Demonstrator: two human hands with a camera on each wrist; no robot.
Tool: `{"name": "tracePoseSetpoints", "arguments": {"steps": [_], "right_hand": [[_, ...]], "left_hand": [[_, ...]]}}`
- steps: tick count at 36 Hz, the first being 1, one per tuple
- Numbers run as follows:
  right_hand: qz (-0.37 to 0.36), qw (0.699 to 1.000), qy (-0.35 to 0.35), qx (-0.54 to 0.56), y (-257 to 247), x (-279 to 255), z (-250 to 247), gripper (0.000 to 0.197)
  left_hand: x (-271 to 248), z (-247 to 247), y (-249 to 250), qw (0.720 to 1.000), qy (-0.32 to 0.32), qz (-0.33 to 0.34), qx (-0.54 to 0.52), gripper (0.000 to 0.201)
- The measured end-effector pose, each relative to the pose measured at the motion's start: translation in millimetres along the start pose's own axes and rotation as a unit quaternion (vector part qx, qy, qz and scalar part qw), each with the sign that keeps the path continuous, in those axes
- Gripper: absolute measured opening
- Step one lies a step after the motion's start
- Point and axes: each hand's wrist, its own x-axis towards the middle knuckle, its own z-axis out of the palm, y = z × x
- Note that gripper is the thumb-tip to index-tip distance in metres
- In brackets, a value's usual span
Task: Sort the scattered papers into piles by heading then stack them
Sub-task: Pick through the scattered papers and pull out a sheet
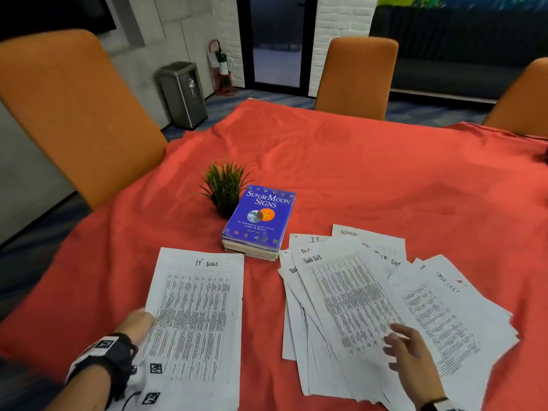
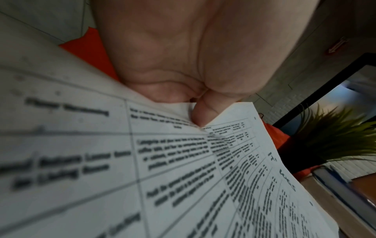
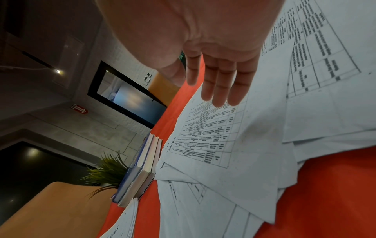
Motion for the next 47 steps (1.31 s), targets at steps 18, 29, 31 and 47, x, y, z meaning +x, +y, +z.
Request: {"name": "tracePoseSetpoints", "arguments": {"steps": [18,29,31,47], "right_hand": [[0.055,0.996,0.013,-0.070,34.8,12.1,-12.6,0.020],[0.094,0.989,-0.022,-0.111,57.1,16.6,-14.2,0.019],[0.091,0.989,-0.021,-0.115,58.3,17.4,-15.3,0.018],[0.051,0.985,-0.030,-0.162,56.5,10.1,-15.4,0.025]], "left_hand": [[-35.1,30.1,52.1,0.988,0.138,0.052,-0.054,0.018],[-99.0,171.3,170.9,0.972,-0.160,0.103,-0.140,0.022],[-105.0,187.3,188.2,0.966,-0.180,0.086,-0.166,0.028],[-23.4,288.8,184.5,0.981,-0.106,0.010,-0.161,0.051]]}}
